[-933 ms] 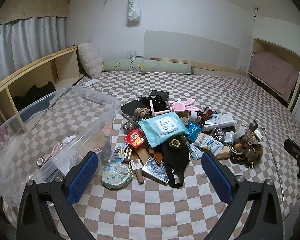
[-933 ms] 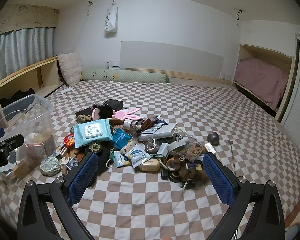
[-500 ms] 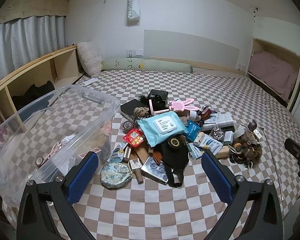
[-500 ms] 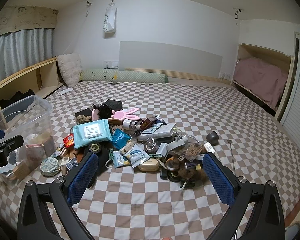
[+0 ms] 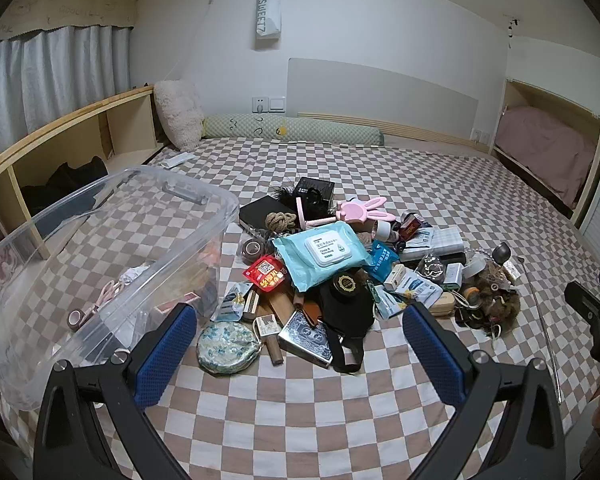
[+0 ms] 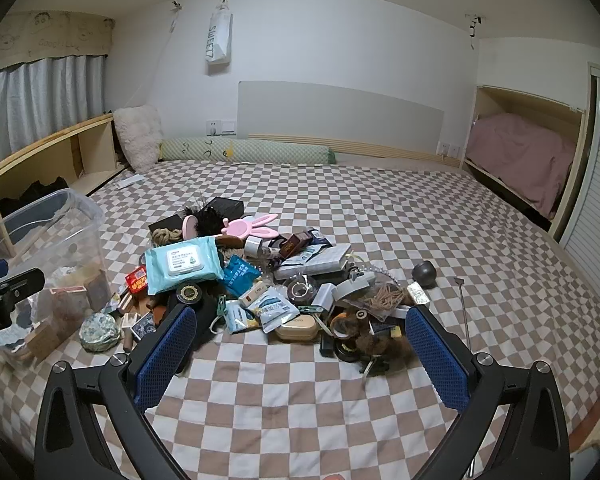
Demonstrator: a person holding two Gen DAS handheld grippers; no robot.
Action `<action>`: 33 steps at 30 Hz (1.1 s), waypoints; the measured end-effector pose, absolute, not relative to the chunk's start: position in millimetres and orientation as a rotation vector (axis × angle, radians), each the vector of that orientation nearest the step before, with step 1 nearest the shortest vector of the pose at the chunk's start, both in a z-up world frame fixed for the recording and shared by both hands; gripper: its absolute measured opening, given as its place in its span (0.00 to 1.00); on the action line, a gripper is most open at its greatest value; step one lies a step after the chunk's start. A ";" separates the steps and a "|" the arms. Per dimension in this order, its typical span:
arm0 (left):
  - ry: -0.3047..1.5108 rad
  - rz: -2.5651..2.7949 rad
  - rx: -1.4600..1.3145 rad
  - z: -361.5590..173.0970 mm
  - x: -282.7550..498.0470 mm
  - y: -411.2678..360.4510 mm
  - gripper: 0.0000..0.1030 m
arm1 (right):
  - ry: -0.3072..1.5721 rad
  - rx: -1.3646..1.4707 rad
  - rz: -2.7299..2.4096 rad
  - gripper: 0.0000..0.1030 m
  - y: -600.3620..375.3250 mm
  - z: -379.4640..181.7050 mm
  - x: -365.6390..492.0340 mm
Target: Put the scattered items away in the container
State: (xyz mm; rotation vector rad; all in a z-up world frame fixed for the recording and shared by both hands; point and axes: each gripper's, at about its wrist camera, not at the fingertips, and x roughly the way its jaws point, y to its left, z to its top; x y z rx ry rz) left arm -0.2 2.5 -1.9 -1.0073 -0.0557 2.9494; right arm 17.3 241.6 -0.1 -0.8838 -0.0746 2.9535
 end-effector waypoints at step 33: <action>-0.053 2.945 -1.031 -6.7 -2.5 -4.7 1.00 | -0.062 -0.912 2.955 1.00 250.1 -13.0 14.4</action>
